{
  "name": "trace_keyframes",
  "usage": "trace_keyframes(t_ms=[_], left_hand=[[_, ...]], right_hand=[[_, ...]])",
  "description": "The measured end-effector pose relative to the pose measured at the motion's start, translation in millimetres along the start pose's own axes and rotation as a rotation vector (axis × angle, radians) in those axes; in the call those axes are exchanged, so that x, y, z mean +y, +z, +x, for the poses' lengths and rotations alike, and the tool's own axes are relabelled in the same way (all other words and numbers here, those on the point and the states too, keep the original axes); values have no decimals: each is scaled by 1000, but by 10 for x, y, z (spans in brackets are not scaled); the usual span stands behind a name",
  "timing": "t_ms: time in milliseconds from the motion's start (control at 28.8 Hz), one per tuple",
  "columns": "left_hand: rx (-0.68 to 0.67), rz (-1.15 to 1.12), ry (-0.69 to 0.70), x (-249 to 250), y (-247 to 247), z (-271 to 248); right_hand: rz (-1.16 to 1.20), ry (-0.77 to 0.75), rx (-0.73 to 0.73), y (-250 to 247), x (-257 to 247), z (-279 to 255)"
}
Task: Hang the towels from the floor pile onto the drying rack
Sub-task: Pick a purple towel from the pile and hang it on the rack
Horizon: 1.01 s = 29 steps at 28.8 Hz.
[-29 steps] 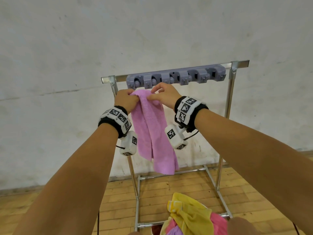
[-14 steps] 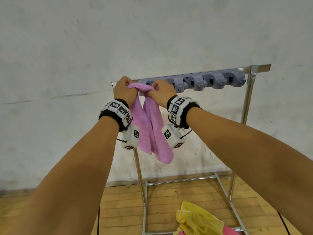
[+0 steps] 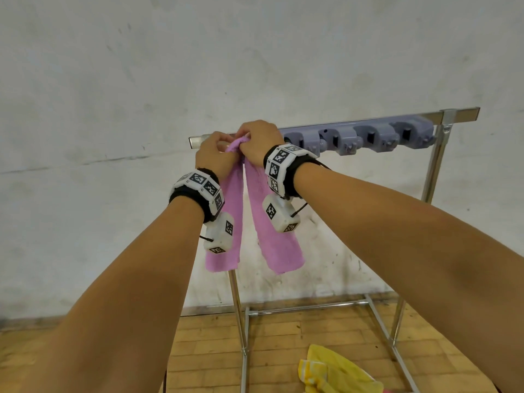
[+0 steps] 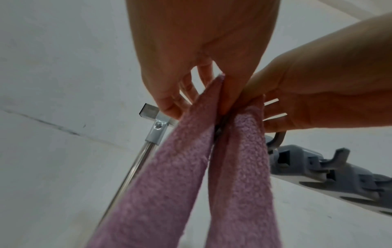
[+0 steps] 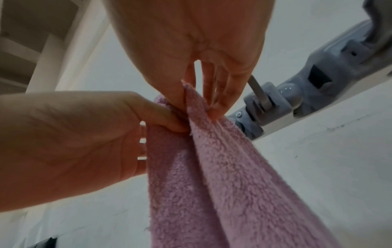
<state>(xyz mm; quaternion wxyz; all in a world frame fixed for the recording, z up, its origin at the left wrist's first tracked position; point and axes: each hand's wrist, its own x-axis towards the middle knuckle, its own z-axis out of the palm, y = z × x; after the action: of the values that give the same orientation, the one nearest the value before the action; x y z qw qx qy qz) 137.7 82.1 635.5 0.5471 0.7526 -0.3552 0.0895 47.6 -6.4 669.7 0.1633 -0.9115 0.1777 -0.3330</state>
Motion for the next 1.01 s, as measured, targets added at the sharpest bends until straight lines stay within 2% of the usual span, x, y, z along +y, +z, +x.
trace_keyframes(t_ms=[278, 382, 555, 694, 1007], left_hand=[[-37, -27, 20, -84, 93, -8], [-72, -49, 48, -52, 117, -38], [-185, -40, -7, 56, 94, -62], [-216, -3, -40, 197, 21, -122], [-238, 48, 17, 480, 39, -458]], right_hand=[[-64, 84, -44, 171, 116, 6], [-157, 71, -102, 184, 166, -36], [-99, 88, -234, 84, 174, -103], [-26, 75, -217, -51, 148, -199], [11, 121, -149, -277, 180, -514]])
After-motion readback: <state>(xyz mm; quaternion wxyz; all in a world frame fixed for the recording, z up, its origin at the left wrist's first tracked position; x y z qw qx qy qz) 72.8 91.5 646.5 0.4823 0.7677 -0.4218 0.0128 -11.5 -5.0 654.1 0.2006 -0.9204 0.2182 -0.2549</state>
